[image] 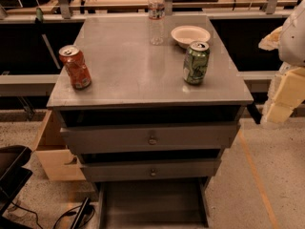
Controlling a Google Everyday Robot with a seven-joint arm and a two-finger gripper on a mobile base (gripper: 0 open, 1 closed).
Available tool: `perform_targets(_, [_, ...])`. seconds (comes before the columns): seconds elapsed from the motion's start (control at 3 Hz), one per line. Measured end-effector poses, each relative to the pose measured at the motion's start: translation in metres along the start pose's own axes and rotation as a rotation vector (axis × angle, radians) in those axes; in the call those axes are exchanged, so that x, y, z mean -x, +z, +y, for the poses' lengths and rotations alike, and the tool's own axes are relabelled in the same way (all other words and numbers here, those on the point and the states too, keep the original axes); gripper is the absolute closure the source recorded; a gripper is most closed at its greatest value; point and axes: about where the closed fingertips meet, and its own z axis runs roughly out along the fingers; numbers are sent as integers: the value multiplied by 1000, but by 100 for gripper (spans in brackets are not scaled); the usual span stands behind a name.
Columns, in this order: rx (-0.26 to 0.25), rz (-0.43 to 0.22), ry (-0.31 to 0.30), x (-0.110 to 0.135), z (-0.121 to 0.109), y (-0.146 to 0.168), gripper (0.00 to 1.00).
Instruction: Place coke can into bottom drawer
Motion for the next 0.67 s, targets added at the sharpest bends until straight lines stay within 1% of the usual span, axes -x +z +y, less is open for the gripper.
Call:
perform_targets(0.33, [0, 0, 0, 0, 0, 0, 0])
perform_targets(0.67, [-44, -66, 7, 18, 0, -8, 0])
